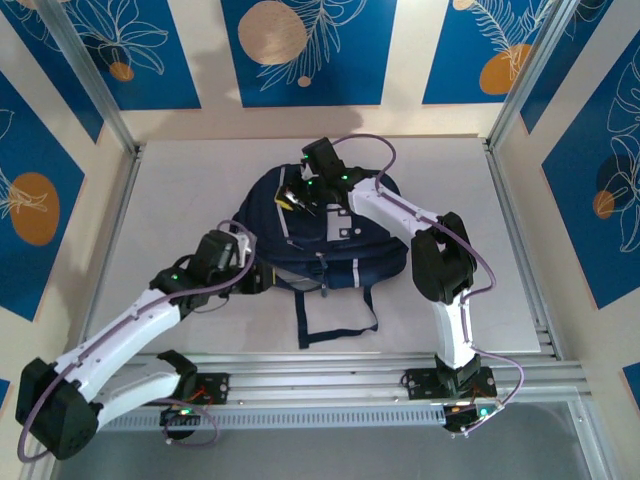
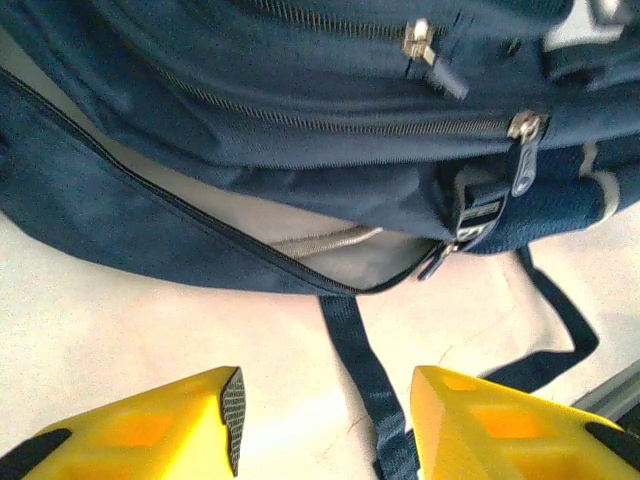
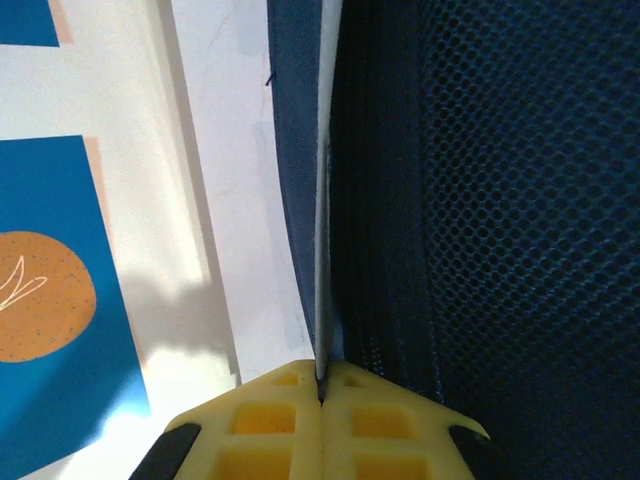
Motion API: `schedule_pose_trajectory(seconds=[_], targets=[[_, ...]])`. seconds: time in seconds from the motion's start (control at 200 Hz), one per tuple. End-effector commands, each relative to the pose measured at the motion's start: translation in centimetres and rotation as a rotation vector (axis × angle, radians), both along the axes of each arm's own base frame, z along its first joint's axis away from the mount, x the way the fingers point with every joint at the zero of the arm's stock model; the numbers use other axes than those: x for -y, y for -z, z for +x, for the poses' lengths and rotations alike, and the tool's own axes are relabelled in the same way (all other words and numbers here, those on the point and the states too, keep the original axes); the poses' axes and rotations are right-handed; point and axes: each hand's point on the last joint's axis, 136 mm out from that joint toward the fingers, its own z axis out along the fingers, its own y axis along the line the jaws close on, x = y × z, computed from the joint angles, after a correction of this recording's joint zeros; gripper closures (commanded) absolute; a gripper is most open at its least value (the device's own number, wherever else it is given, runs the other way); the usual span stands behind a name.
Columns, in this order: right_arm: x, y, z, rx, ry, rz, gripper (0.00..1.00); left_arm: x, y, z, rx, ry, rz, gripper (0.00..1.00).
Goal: Pack books, pencil case, and school supplies into a backpack
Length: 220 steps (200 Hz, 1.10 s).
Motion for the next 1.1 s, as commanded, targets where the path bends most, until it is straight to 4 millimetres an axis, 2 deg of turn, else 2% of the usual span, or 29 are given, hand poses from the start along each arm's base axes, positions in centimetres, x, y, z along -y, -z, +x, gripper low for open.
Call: schedule_pose_trajectory(seconds=[0.0, 0.28, 0.435, 0.64, 0.77, 0.865, 1.095], targets=[[0.0, -3.7, 1.7, 0.058, 0.044, 0.066, 1.0, 1.5, 1.3, 0.1, 0.01, 0.035, 0.015, 0.51], [0.9, -2.7, 2.7, 0.024, 0.109, 0.054, 1.0, 7.3, 3.4, 0.2, 0.039, 0.114, 0.054, 0.5], [1.5, -2.2, 3.7, 0.0, 0.138, 0.068, 1.0, 9.3, 5.2, 0.8, 0.045, 0.155, 0.101, 0.45], [1.7, -1.3, 4.4, -0.02, 0.153, 0.067, 1.0, 12.5, 7.3, 1.3, 0.053, 0.198, 0.1, 0.44], [2.0, -0.8, 4.7, -0.037, 0.164, 0.082, 1.0, 12.9, 9.0, 2.4, 0.062, 0.178, 0.168, 0.44], [2.1, -0.3, 4.7, -0.049, 0.164, 0.092, 1.0, 12.4, 10.0, 3.4, 0.071, 0.146, 0.236, 0.45], [2.1, 0.0, 4.6, -0.061, 0.147, 0.111, 1.0, 12.1, 10.2, 4.8, 0.095, 0.119, 0.319, 0.46]])
